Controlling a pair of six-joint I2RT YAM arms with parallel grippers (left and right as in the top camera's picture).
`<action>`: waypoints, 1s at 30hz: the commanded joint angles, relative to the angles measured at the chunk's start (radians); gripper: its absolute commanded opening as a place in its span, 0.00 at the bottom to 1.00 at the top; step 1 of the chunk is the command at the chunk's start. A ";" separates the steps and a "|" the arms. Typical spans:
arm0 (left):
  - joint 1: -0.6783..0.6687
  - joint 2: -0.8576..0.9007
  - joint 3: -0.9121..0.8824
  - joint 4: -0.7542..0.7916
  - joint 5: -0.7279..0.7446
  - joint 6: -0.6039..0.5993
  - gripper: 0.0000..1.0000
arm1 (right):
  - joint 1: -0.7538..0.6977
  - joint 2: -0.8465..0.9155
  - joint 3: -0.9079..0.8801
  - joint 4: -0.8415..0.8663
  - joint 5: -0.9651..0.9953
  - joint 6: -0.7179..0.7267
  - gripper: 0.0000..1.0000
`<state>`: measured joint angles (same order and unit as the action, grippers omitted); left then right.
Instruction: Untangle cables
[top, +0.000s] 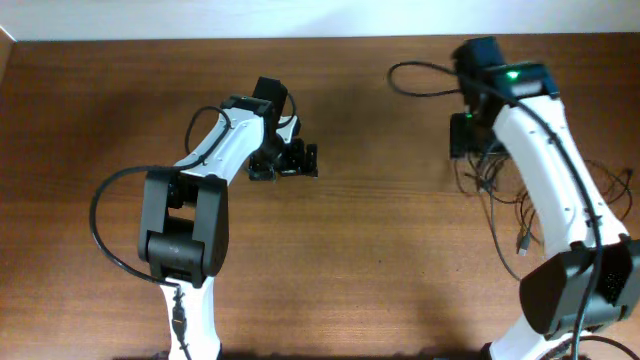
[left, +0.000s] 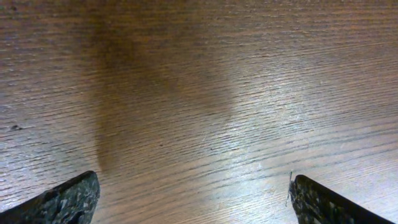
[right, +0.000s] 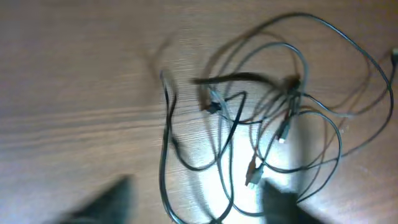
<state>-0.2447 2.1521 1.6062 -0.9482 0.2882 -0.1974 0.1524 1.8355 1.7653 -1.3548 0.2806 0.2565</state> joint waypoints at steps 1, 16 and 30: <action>-0.002 -0.030 0.000 0.002 0.011 0.019 0.99 | -0.039 0.004 -0.026 0.001 -0.005 0.056 0.98; -0.002 -0.030 0.000 0.002 0.011 0.019 0.99 | -0.060 0.004 -0.458 0.405 0.099 0.002 0.98; -0.002 -0.030 0.000 0.005 0.011 0.019 0.99 | -0.389 0.000 -0.424 0.327 -0.179 0.002 0.98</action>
<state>-0.2447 2.1521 1.6062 -0.9447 0.2882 -0.1978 -0.2333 1.8412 1.3163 -0.9947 0.1246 0.2584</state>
